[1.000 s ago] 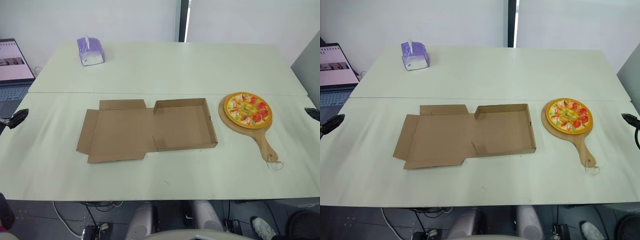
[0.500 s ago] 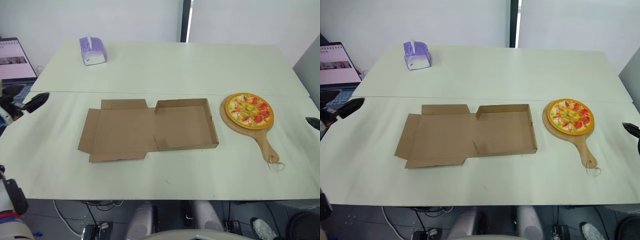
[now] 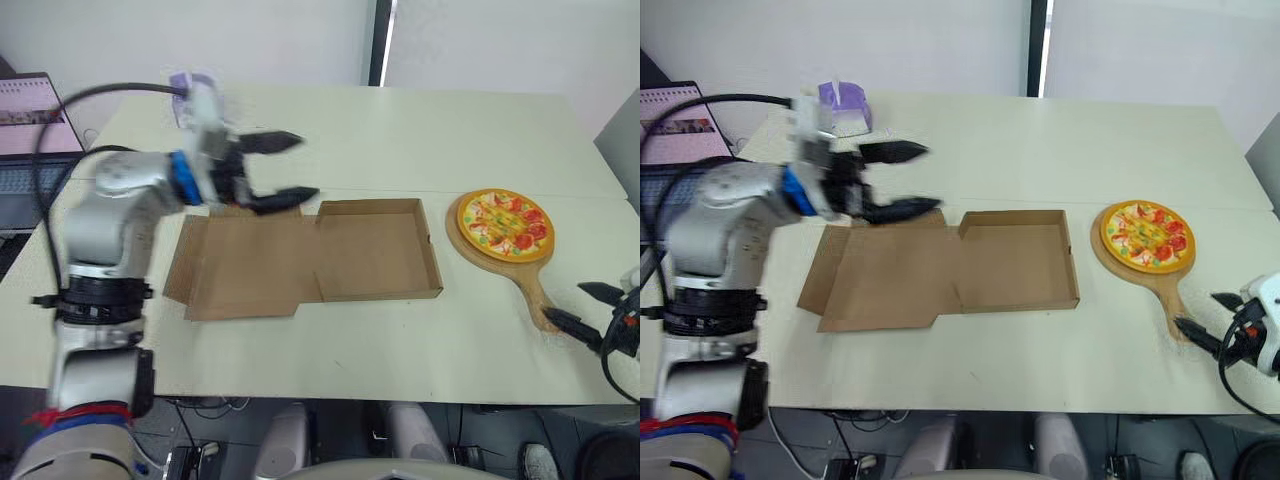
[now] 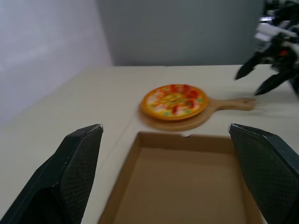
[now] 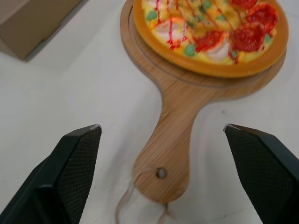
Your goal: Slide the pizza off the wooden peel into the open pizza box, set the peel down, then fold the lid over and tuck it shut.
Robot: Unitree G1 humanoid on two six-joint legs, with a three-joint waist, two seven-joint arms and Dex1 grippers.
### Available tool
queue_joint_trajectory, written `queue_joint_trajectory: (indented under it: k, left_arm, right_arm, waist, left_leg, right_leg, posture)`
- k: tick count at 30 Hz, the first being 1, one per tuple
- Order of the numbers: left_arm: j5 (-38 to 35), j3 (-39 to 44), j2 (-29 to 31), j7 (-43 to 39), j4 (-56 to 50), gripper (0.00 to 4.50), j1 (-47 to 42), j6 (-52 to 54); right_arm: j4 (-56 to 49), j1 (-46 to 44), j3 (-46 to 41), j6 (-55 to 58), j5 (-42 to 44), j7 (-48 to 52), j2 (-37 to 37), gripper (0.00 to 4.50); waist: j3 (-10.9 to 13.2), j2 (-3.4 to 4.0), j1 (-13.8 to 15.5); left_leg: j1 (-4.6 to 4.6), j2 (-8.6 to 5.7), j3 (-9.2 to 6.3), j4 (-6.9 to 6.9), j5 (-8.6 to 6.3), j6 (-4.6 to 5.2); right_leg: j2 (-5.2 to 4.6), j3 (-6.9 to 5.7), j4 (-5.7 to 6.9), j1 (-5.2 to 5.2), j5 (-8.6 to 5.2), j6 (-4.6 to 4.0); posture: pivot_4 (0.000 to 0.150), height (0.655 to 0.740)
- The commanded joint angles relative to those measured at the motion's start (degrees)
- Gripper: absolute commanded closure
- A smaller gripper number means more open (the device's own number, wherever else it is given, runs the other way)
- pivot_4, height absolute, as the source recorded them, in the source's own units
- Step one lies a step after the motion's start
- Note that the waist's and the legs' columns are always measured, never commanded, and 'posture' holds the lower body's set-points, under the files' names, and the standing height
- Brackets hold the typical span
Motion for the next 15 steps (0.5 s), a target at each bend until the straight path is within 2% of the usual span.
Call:
queue_joint_trajectory:
  k: [1, 8, 15]
  left_arm:
    - [1.06, -5.13, -2.15, 0.10, -7.30, 0.02, 0.75, -1.30]
    - [0.80, -7.49, -5.60, 3.04, -10.89, 0.02, 0.32, -0.26]
    - [-0.68, -6.86, -6.18, 7.03, -15.45, 0.02, 2.37, 3.61]
  right_arm:
    - [-4.26, 1.17, -1.59, 1.48, 0.61, -2.78, 1.72, 0.00]
    - [2.33, -5.36, 5.85, -2.62, -3.97, -7.27, 3.25, 0.00]
    - [13.82, -15.38, 13.09, -7.12, -8.51, -10.67, 5.20, 0.00]
  waist:
    - [-0.02, 0.05, -0.24]
    - [0.04, 0.13, -0.32]
    - [0.07, 0.21, -0.06]
  left_leg:
    - [0.04, 0.02, 0.04, -0.01, 0.00, 0.00]
    - [0.86, 0.17, 0.04, -0.14, -0.01, 0.03]
    - [0.85, 0.11, -0.01, -0.13, -0.02, 0.04]
  right_leg:
    - [0.03, 0.05, 0.00, 0.02, -0.01, 0.00]
    - [0.30, 0.02, -0.57, 0.99, -0.21, 0.34]
    - [0.25, 0.01, -0.66, 1.05, -0.15, 0.23]
  posture:
    - [0.150, 0.7400]
    - [0.150, 0.7400]
    - [0.150, 0.7400]
